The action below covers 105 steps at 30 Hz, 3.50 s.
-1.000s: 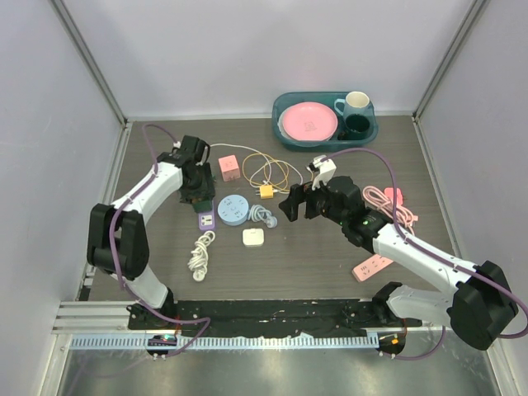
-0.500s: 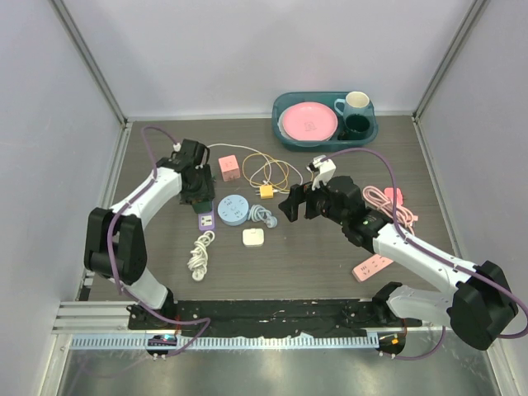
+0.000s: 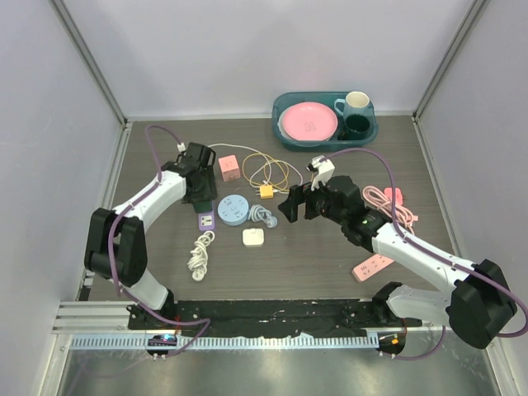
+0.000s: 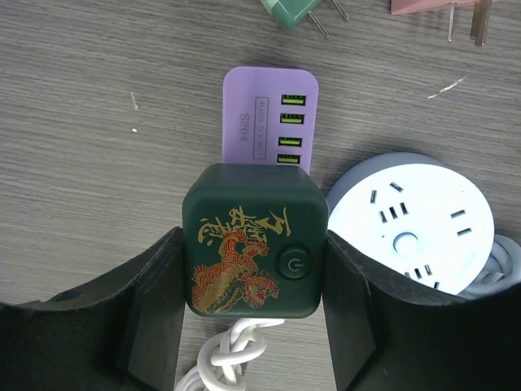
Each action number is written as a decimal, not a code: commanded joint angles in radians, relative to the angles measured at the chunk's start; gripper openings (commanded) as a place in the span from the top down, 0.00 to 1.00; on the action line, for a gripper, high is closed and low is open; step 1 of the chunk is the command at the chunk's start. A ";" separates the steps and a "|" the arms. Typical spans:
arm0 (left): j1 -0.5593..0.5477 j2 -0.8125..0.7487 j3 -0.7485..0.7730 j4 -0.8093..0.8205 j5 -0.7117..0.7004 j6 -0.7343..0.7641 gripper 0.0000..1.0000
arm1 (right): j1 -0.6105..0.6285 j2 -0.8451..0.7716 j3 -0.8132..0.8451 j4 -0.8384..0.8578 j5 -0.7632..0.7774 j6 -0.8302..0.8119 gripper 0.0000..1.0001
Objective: Insert the plug
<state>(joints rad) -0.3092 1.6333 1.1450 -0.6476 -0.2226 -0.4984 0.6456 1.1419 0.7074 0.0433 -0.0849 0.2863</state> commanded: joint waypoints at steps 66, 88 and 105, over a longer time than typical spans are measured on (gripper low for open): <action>0.456 -0.011 0.076 -0.032 -0.175 0.046 0.00 | -0.037 -0.071 0.041 -0.097 0.045 -0.050 0.00; 0.002 -0.558 -0.182 0.101 0.016 0.221 0.00 | -0.380 -0.065 0.107 -0.865 0.416 0.484 0.01; -0.238 -0.576 -0.231 0.126 -0.257 0.288 0.00 | -0.462 -0.068 -0.057 -1.011 0.539 0.838 0.13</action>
<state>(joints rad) -0.5110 1.0885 0.9226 -0.5720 -0.3866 -0.2440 0.1921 1.0737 0.6621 -0.9504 0.4084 1.0344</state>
